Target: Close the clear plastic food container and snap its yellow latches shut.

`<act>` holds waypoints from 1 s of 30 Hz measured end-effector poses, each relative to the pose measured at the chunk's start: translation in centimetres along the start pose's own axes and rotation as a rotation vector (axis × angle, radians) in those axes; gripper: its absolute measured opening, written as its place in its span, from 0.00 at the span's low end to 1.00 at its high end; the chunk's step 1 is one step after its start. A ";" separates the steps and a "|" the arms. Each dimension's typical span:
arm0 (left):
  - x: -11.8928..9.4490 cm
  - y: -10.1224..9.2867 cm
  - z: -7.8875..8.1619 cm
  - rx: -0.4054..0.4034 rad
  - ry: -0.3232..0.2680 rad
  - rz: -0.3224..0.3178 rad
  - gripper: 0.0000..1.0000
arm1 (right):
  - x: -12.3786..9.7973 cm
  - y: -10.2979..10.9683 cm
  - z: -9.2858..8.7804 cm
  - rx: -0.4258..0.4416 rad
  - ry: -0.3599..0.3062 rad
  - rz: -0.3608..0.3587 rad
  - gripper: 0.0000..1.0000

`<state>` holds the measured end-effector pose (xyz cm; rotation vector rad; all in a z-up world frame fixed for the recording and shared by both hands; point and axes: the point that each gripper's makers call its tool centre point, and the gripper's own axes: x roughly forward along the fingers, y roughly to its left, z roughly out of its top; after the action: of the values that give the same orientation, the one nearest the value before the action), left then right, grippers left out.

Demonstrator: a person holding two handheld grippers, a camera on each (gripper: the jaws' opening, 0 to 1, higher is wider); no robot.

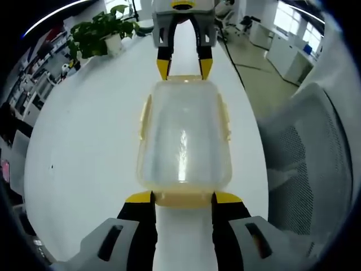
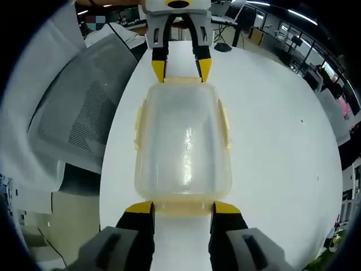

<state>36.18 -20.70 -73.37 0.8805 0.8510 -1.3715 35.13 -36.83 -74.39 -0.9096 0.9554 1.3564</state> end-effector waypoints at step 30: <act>1.1 0.3 -1.6 -0.016 0.005 -0.013 0.56 | 0.5 -0.2 -0.5 0.050 0.006 -0.009 0.49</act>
<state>36.57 -19.73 -75.06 0.8678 0.8716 -1.3724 35.33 -37.07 -75.03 -0.8798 0.9838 1.3173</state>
